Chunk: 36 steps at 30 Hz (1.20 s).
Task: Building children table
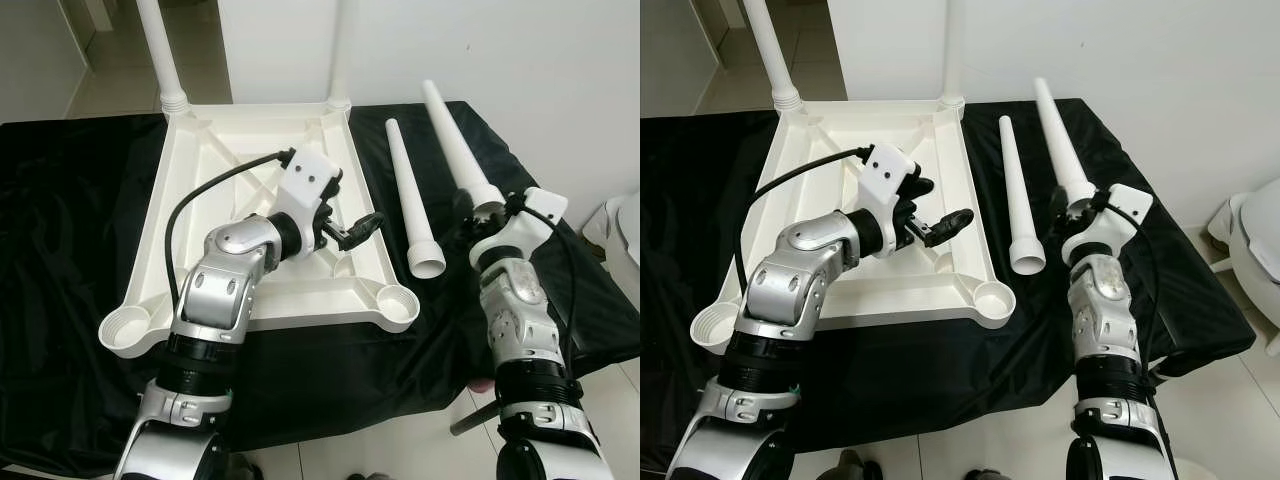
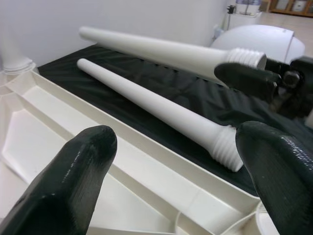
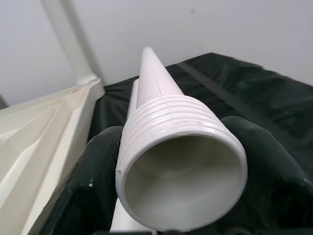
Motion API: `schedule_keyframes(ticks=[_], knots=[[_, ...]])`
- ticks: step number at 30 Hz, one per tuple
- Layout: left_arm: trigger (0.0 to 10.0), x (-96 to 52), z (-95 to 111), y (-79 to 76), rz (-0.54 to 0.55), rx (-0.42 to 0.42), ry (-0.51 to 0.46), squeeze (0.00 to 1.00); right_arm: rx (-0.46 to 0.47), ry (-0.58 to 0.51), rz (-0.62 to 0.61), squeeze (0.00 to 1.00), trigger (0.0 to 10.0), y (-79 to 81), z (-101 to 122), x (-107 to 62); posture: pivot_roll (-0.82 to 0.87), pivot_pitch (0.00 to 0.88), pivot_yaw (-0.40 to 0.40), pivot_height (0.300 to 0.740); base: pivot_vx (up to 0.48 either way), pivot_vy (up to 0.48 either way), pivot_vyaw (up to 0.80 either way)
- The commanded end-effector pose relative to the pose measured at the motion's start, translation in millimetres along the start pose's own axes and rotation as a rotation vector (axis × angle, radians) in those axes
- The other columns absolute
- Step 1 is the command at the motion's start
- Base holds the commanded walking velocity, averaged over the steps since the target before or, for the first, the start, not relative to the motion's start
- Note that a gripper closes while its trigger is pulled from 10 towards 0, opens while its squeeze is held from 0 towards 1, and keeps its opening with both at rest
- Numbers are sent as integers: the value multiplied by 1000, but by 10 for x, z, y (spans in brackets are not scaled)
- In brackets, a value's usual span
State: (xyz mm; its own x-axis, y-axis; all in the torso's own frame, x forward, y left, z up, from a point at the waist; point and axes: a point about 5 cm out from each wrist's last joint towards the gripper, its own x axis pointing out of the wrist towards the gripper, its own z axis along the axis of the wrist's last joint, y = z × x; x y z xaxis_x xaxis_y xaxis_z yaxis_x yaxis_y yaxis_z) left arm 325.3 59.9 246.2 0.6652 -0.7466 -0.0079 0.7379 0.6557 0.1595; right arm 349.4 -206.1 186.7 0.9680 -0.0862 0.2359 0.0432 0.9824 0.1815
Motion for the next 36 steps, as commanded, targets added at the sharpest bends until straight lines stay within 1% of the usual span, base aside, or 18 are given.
schedule_keyframes(ticks=[1,3,4,7,8,12,17,19,21,24,27,28,30,31,32,33,35,36], knots=[[10000,7,14,18,43,-16,2,1000,-9,-21,24,0,10000,25,-3,-16,-21,106,14,740,0,0,0],[10000,5,25,19,42,-16,0,1000,-16,-35,48,0,10000,50,1,-24,-21,108,14,740,0,0,0],[10000,3,24,22,46,-7,5,1000,-6,-38,66,0,0,64,-2,-30,-20,109,14,740,0,0,0],[10000,2,22,25,49,-1,9,992,2,-41,79,0,0,72,-5,-34,-20,109,14,740,0,0,0],[10000,-2,21,24,47,9,15,0,0,-41,89,0,0,81,-13,-42,-15,111,14,740,0,0,0],[10000,-13,23,26,44,21,26,0,-19,-40,109,0,0,95,-22,-60,-13,112,16,740,0,0,0],[10000,-19,31,29,35,4,26,0,-64,-58,151,0,0,137,-24,-103,-11,116,21,740,0,0,0],[10000,-17,33,28,32,-3,25,0,-62,-72,165,0,0,153,-14,-116,-11,116,21,740,0,0,0],[10000,-11,45,21,24,-28,19,0,-39,-138,203,0,0,205,71,-153,-16,118,24,740,0,0,0],[10000,-4,55,5,7,-56,18,0,-32,-175,237,0,0,252,130,-183,-19,120,25,740,0,0,0],[10000,3,54,-4,-2,-76,25,0,-24,-176,262,0,0,284,141,-199,-19,121,25,740,0,0,0],[10000,2,55,-11,-5,-67,28,0,-36,-164,262,0,2745,282,128,-213,-24,125,25,740,0,0,0],[10000,2,54,-15,-7,-62,29,0,-34,-155,259,0,2745,279,116,-218,-24,125,25,740,0,0,0],[10000,5,50,-20,-8,-66,31,0,-36,-154,262,0,7137,278,109,-228,-25,127,24,740,0,0,0],[10000,8,47,-24,-9,-71,33,0,-37,-155,265,0,7137,278,104,-235,-25,127,24,740,0,0,0],[10000,9,42,-27,-11,-83,34,0,-36,-170,281,0,10000,297,116,-246,-26,129,23,740,0,0,0],[10000,9,39,-31,-13,-92,35,0,-34,-181,294,0,10000,311,125,-255,-26,129,22,740,0,0,0],[10000,11,36,-28,-13,-108,35,0,-31,-191,313,0,2510,333,140,-266,-26,130,22,740,0,0,0]])
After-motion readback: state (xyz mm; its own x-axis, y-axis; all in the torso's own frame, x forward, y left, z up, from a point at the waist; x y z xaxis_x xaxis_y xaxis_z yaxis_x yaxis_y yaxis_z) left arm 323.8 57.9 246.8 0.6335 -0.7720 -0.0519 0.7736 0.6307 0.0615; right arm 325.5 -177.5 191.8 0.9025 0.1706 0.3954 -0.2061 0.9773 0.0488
